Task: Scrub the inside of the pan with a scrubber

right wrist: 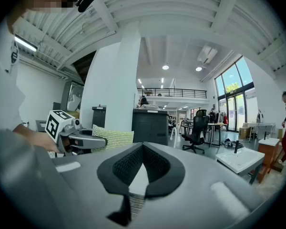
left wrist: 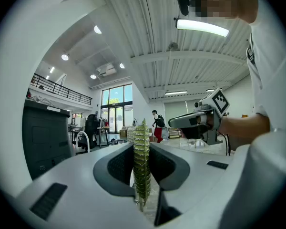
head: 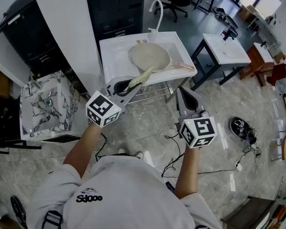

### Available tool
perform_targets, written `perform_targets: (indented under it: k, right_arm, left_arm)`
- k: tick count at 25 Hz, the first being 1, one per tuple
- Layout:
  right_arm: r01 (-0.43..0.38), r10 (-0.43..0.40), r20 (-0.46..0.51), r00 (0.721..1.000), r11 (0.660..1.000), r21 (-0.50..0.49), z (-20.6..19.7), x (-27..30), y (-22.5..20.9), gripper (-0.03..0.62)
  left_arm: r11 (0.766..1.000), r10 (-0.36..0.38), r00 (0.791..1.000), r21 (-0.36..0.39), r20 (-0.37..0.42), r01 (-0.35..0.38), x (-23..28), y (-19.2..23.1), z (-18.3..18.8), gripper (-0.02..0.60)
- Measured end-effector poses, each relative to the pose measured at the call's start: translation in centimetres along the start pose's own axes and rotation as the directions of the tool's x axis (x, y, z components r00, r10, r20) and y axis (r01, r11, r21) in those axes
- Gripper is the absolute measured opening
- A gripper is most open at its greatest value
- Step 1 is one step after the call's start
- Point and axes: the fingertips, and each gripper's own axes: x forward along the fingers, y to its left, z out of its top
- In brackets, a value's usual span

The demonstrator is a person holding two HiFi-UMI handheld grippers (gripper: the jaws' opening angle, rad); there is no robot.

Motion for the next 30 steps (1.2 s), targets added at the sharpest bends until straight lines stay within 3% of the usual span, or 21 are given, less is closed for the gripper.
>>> perform_targets:
  k: [13,30]
  right_arm:
    - [-0.045,0.044,0.039,0.998,0.999,0.028,0.0,0.3,-1.9,0.009]
    - [-0.059,0.059,-0.004,0.998,0.997,0.045,-3.1,1.4,-8.1,0.009]
  left_arm:
    - [0.999,0.038,0.999,-0.001,-0.016,-0.038,1.3,0.3,-0.1,0.066]
    - [0.988,0.152,0.987,-0.025,-0.054,-0.153,4.7,1.5,-1.3,0.066]
